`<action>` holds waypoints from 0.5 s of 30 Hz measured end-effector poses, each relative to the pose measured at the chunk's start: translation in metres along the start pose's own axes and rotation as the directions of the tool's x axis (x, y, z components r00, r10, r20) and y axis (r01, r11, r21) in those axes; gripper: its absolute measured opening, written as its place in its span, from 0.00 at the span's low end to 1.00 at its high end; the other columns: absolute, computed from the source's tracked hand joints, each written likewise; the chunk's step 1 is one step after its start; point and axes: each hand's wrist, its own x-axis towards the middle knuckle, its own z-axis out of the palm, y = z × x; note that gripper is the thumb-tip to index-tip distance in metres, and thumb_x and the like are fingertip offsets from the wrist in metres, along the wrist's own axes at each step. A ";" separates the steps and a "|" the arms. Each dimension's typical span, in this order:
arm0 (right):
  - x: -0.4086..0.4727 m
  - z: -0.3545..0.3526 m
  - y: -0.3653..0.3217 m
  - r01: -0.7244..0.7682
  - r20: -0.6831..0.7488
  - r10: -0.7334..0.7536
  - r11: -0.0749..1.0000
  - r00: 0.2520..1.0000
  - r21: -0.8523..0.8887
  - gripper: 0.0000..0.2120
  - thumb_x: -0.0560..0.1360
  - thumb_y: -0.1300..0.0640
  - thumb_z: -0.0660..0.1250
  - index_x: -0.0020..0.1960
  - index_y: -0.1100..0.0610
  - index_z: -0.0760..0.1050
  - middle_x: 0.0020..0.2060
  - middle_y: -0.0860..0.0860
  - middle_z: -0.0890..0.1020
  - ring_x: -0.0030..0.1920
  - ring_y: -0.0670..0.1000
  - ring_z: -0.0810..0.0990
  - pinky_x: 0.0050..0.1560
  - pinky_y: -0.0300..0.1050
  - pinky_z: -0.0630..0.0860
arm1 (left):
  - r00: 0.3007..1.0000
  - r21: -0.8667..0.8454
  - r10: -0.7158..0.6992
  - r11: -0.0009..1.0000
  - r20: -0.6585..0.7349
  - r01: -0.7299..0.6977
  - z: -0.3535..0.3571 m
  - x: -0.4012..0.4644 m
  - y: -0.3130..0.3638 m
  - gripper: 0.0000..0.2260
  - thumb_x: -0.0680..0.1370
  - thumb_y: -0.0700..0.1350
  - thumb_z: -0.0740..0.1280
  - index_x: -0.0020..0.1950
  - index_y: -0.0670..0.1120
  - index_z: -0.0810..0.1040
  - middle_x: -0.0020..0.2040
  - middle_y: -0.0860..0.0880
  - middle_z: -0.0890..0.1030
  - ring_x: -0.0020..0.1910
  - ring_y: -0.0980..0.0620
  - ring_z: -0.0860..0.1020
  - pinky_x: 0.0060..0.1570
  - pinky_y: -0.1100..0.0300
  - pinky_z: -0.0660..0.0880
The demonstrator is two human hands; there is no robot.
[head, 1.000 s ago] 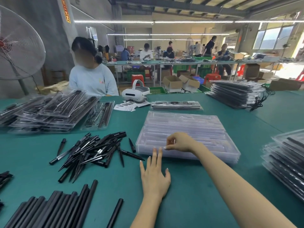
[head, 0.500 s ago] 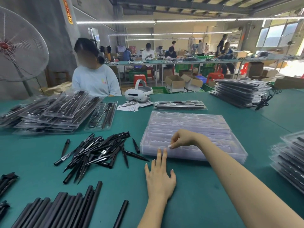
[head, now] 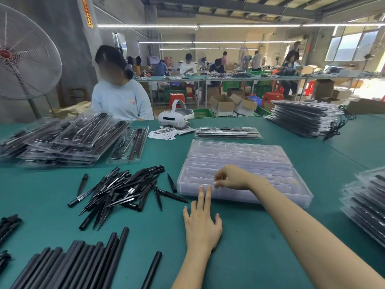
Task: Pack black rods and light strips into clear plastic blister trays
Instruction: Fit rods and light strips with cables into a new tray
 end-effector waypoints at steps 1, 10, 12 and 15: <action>0.001 -0.001 0.000 -0.012 0.006 0.012 1.000 1.000 0.020 0.09 0.77 0.56 0.65 0.42 0.58 0.81 0.34 0.49 0.79 0.36 0.46 0.74 0.42 0.43 0.72 | 1.000 0.007 -0.001 1.000 0.001 0.001 0.000 0.000 0.000 0.36 0.78 0.53 0.55 0.73 0.58 0.29 0.78 0.55 0.39 0.69 0.52 0.62 0.72 0.51 0.53; 0.003 -0.006 -0.001 -0.089 0.051 0.083 0.988 0.995 0.125 0.08 0.76 0.58 0.66 0.42 0.59 0.81 0.33 0.47 0.79 0.36 0.44 0.75 0.48 0.45 0.74 | 1.000 0.018 -0.002 1.000 0.012 0.002 0.001 0.001 0.000 0.34 0.78 0.53 0.55 0.76 0.57 0.35 0.79 0.55 0.42 0.69 0.51 0.62 0.72 0.51 0.54; 0.003 -0.007 -0.002 -0.107 0.058 0.099 0.984 0.993 0.142 0.07 0.76 0.58 0.66 0.41 0.58 0.81 0.35 0.50 0.81 0.37 0.46 0.76 0.47 0.45 0.75 | 1.000 0.016 -0.006 1.000 0.013 0.006 0.001 0.001 0.000 0.34 0.78 0.53 0.55 0.77 0.56 0.36 0.79 0.55 0.42 0.69 0.51 0.62 0.72 0.51 0.54; 0.003 -0.004 -0.002 -0.088 0.046 0.084 0.991 0.995 0.104 0.08 0.76 0.58 0.66 0.41 0.57 0.81 0.33 0.49 0.80 0.34 0.43 0.74 0.39 0.38 0.71 | 1.000 0.015 -0.005 1.000 0.005 0.005 -0.001 0.000 0.001 0.34 0.78 0.53 0.55 0.78 0.56 0.38 0.79 0.55 0.42 0.68 0.50 0.62 0.70 0.52 0.56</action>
